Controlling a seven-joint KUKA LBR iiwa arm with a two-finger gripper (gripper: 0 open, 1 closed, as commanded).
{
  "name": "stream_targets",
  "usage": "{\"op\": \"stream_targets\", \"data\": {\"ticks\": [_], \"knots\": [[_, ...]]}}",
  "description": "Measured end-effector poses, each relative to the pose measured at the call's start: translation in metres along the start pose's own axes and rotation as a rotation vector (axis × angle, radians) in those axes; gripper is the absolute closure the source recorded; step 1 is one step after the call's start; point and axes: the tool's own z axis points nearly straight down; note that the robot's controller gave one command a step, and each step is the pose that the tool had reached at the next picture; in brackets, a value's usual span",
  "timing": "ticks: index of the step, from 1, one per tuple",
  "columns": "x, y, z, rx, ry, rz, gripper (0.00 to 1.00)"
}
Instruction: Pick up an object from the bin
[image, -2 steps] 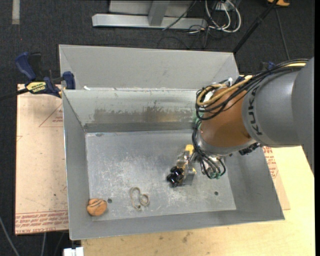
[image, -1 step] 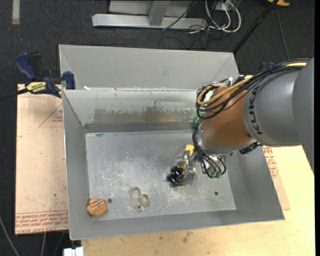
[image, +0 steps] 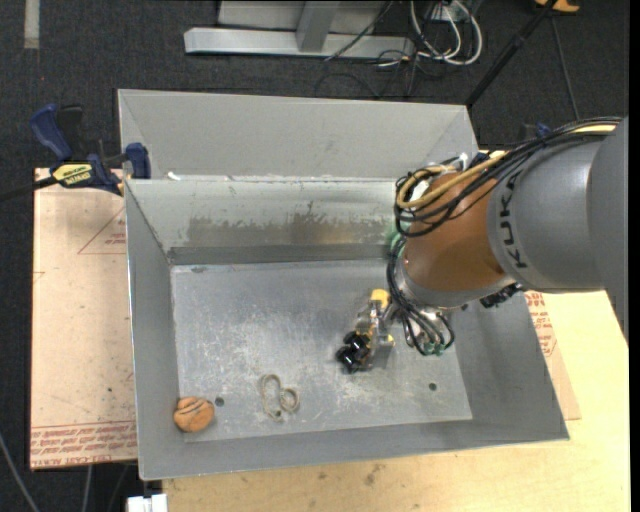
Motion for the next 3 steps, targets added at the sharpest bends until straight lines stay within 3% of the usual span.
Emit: {"op": "stream_targets", "data": {"ticks": [2,3], "knots": [[-0.013,-0.003,0.000,0.000,0.001,-0.011,1.00],[-0.027,-0.009,0.003,-0.001,0.002,-0.014,1.00]]}}
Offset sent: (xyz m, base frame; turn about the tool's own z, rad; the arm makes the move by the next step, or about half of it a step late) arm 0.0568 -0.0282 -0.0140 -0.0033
